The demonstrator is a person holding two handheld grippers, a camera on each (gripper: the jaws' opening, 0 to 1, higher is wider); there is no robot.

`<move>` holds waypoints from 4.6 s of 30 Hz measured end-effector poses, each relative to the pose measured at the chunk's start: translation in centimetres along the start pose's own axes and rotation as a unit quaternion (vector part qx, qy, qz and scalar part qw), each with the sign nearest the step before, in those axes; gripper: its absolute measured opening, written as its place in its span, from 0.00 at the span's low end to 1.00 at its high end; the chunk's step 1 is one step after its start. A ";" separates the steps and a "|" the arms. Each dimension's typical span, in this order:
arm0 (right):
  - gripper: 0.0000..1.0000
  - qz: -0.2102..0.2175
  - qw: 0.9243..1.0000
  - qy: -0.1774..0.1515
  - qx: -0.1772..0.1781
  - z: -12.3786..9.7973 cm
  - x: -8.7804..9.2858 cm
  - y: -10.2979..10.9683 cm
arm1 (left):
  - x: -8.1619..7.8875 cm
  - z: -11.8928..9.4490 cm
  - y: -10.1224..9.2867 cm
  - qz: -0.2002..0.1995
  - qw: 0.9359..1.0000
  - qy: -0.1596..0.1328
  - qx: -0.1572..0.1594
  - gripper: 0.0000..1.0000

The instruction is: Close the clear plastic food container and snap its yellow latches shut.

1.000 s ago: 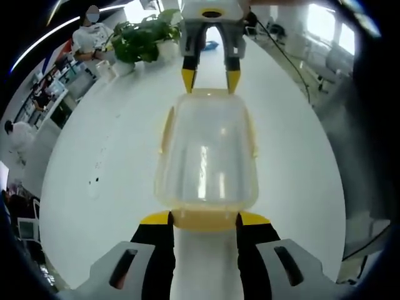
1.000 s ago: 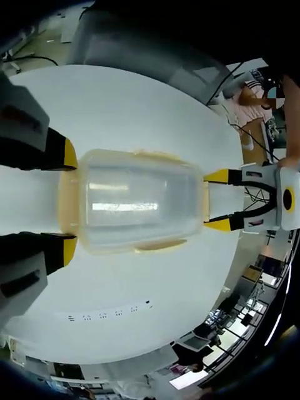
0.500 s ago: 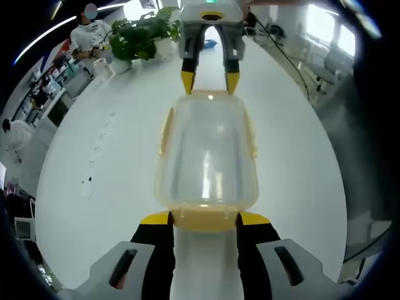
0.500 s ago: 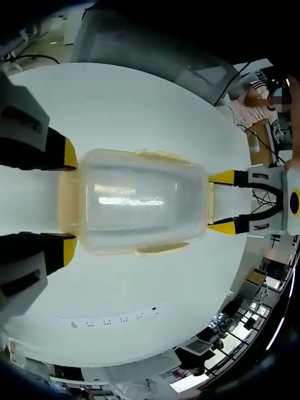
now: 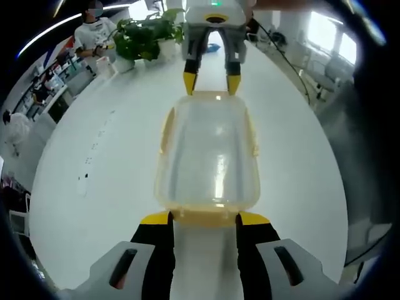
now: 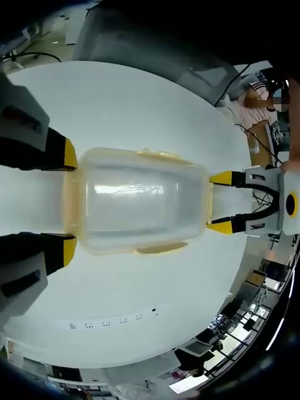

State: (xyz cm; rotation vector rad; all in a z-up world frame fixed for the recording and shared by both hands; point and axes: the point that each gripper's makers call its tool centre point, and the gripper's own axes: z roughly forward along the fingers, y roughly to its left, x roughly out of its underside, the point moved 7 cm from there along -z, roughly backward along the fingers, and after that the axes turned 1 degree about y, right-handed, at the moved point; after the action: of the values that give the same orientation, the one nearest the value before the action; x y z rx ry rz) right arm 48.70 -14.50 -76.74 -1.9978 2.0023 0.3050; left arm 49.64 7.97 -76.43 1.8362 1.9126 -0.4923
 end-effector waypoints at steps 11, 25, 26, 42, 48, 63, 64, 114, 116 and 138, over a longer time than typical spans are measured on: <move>0.36 -0.008 1.000 -0.005 -0.017 0.4 0.3 -0.2 | 0.1 0.6 0.1 -0.001 0.999 -0.006 0.032 0.36; 0.36 0.008 0.999 -0.044 -0.007 0.5 0.2 2.2 | 1.0 0.1 -1.6 0.007 0.999 0.011 0.041 0.37; 0.37 0.007 0.999 -0.045 -0.007 0.6 0.2 2.1 | 1.1 0.1 -1.5 0.005 0.999 0.009 0.042 0.37; 0.49 0.038 0.997 -0.070 -0.008 -1.9 1.4 1.9 | 2.4 -1.1 -2.9 -0.014 0.999 -0.042 0.031 0.61; 0.42 0.081 0.984 -0.155 -0.022 -3.3 0.1 2.2 | 0.9 -2.8 -2.1 -0.077 0.989 -0.129 0.008 0.57; 0.32 0.069 0.980 -0.187 0.004 -2.9 -1.7 2.1 | -0.1 -2.5 -2.9 -0.089 0.982 -0.169 0.007 0.47; 0.32 0.069 0.980 -0.189 0.000 -2.8 -2.0 2.1 | -0.6 -2.4 -2.8 -0.087 0.981 -0.174 0.006 0.47; 0.49 0.023 0.985 -0.164 -0.048 1.2 -8.0 -0.4 | -6.3 2.7 -5.3 -0.011 0.985 -0.172 0.014 0.46; 0.50 0.025 0.985 -0.162 -0.050 1.2 -7.9 -0.6 | -6.3 2.6 -5.4 -0.013 0.984 -0.175 0.011 0.47; 0.55 0.039 0.985 -0.103 -0.136 3.0 -7.7 -1.3 | -5.6 4.4 -7.5 0.125 0.983 -0.099 -0.091 0.43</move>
State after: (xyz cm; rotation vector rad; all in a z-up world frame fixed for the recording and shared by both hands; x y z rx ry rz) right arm 50.07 -6.29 -76.76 -1.9469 1.9981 0.8082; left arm 42.52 0.52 -77.44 1.8022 1.5182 -0.3849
